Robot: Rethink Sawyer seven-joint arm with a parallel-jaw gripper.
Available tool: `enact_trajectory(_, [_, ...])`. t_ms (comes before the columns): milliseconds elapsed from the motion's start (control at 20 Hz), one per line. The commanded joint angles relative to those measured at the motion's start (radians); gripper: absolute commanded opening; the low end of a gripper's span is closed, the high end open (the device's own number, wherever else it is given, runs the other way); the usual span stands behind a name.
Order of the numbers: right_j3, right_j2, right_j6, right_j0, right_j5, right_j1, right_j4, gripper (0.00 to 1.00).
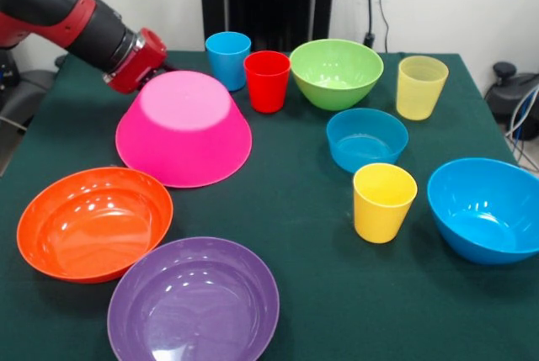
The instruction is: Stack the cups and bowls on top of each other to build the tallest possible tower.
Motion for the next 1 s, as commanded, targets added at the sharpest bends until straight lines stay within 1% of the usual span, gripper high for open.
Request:
enact_trajectory(50, [-0.143,-0.133,0.027,0.087,-0.136,-0.036,-0.097,1.00])
enact_trajectory(300, [-0.115,-0.151,0.067,0.115,-0.148,-0.090,-0.101,1.00])
enact_trajectory(500, [-0.074,-0.153,0.085,0.122,-0.149,-0.144,-0.084,1.00])
enact_trajectory(800, [0.010,-0.157,0.143,0.153,-0.139,-0.274,-0.043,1.00])
enact_trajectory(1000, [0.055,-0.162,0.154,0.166,-0.135,-0.350,-0.015,1.00])
